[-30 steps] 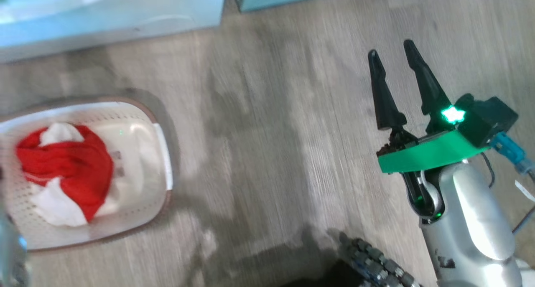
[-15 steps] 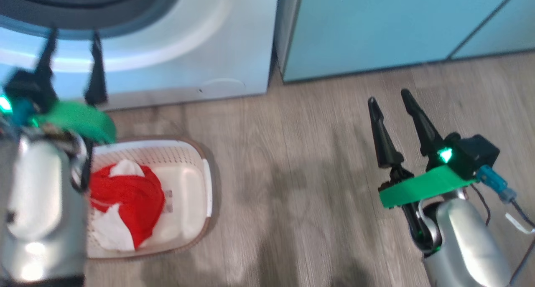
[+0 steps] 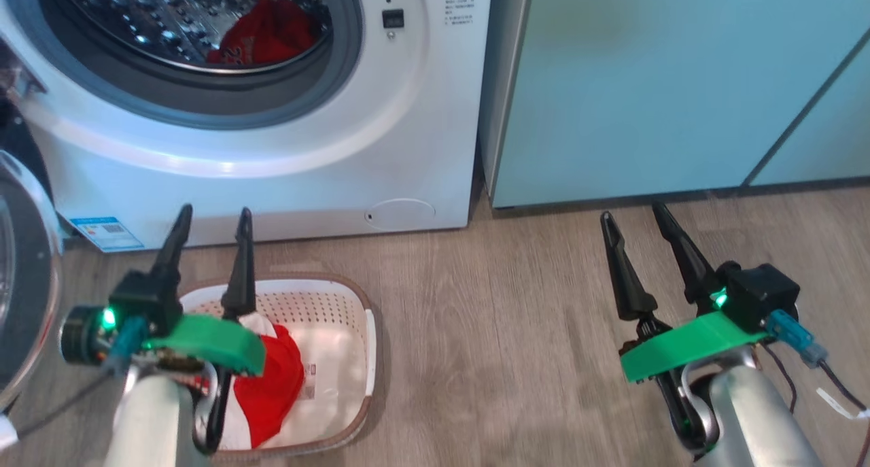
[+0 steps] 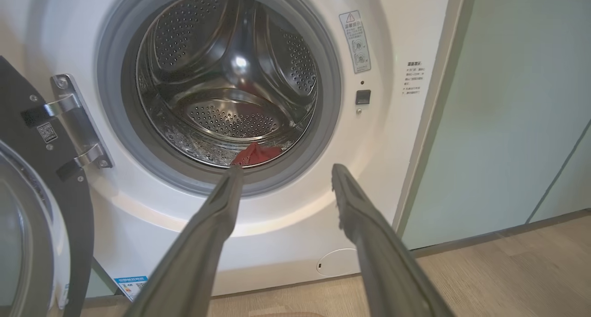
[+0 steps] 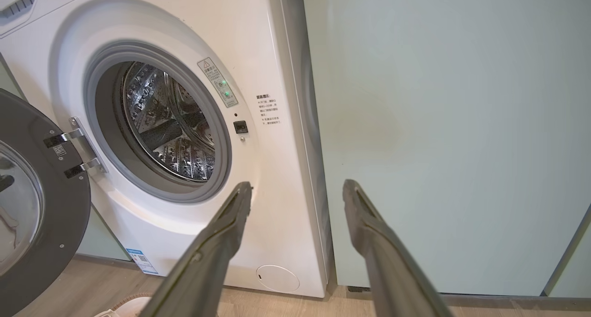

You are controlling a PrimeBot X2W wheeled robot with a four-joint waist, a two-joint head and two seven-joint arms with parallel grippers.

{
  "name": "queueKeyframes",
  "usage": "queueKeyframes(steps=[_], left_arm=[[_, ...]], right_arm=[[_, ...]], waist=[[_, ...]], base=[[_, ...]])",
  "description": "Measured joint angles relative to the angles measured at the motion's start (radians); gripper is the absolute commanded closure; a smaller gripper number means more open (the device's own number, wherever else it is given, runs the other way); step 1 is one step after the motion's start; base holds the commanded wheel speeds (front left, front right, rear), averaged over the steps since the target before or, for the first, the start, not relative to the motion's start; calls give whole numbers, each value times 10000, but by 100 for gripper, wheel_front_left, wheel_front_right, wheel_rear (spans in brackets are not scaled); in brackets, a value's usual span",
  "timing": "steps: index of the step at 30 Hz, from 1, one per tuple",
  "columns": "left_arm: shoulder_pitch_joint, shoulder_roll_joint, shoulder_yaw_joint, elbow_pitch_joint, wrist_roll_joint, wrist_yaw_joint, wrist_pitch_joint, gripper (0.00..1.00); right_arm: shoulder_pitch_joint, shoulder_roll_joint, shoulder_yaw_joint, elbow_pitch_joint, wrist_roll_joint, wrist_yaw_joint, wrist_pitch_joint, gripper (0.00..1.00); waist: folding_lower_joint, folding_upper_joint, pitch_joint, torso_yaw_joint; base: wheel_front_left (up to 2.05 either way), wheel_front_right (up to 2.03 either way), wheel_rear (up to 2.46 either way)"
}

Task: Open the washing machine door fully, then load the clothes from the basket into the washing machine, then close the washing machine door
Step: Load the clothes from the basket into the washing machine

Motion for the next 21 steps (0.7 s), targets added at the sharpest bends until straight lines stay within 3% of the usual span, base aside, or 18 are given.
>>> queueKeyframes(steps=[8,21], left_arm=[[1150,-209,38,-658,-395,171,0,0],[1417,-234,-422,-790,-815,178,0,0]], right_arm=[[249,0,15,46,2,0,0,0],[325,0,17,46,17,0,0,0]], waist=[[0,0,-372,82],[0,0,-433,179]], base=[[0,0,0],[0,0,0]])
